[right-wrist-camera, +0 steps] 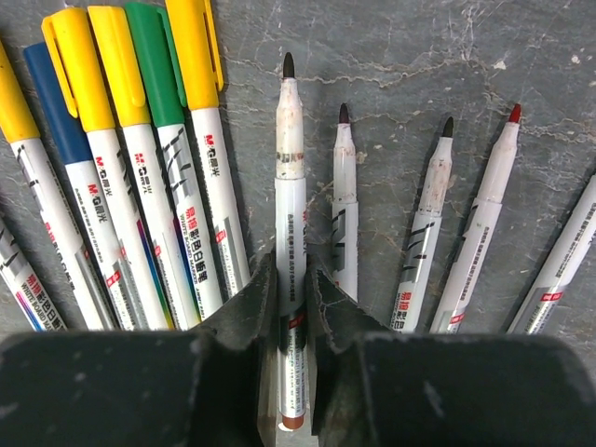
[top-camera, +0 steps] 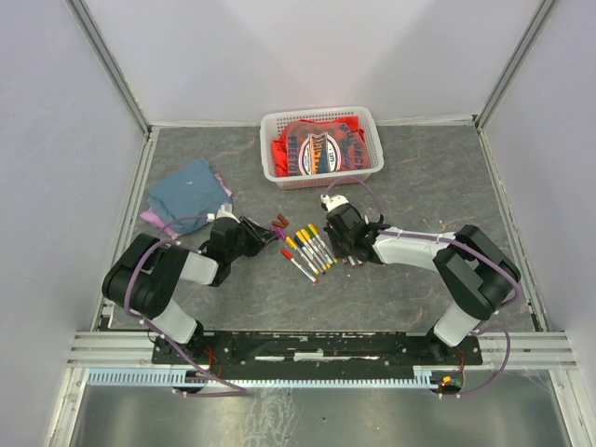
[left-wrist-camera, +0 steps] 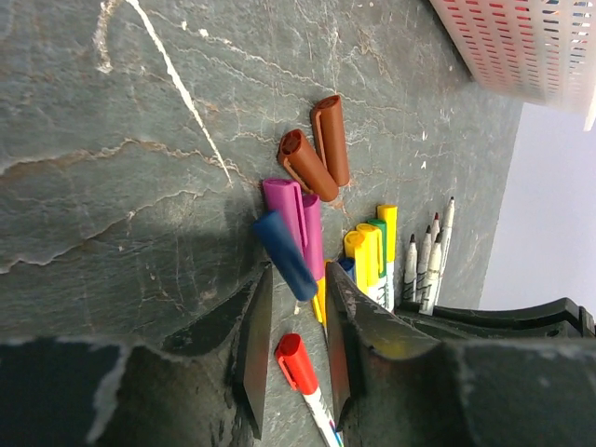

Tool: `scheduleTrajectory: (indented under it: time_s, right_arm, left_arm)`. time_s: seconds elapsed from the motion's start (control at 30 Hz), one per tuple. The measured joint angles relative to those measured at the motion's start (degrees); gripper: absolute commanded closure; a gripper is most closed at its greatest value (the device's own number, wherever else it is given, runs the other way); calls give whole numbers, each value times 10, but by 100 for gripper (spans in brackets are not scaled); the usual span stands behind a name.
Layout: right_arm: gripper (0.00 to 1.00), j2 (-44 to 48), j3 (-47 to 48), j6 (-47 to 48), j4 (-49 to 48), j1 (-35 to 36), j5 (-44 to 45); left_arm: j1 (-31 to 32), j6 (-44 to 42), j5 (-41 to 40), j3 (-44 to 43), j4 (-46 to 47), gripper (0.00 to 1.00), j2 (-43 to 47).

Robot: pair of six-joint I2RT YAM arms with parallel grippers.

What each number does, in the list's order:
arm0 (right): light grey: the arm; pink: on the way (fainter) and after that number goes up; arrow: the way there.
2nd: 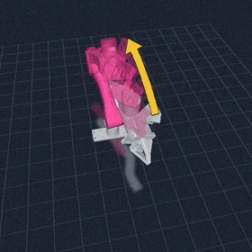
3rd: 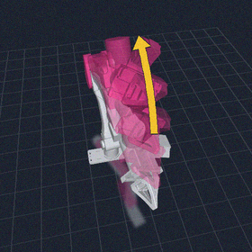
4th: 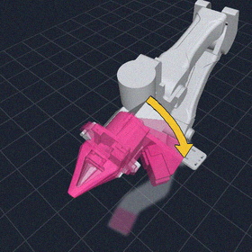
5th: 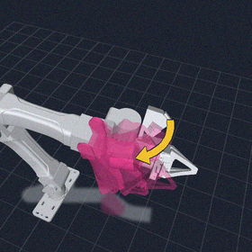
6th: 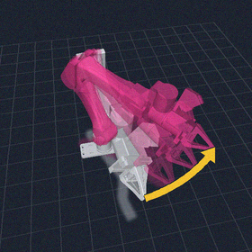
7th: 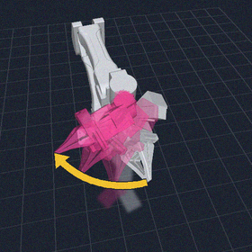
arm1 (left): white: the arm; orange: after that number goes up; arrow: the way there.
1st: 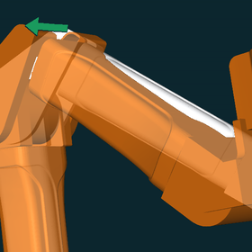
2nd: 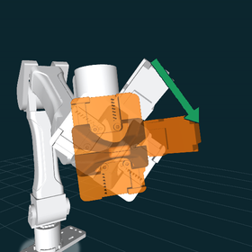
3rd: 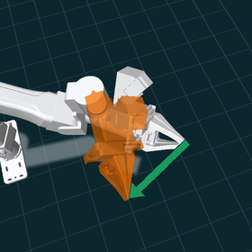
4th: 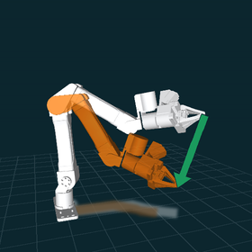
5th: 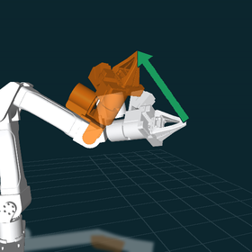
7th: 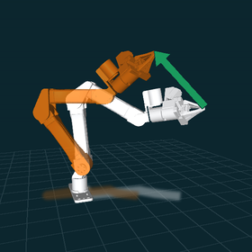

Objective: Open the pen caps

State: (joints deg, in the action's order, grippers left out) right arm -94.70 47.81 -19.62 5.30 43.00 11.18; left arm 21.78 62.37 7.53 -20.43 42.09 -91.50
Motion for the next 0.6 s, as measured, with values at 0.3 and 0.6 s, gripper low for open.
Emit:
scheduleTrajectory:
  time_s: [0.3,0.6]
  right_arm:
    - [75,-7,9,-3,8,0,10]
    - [71,-7,12,-3,15,-3,24]
  left_arm:
    - [0,0,-1,2,0,62,0]
    - [0,0,-2,6,0,62,2]
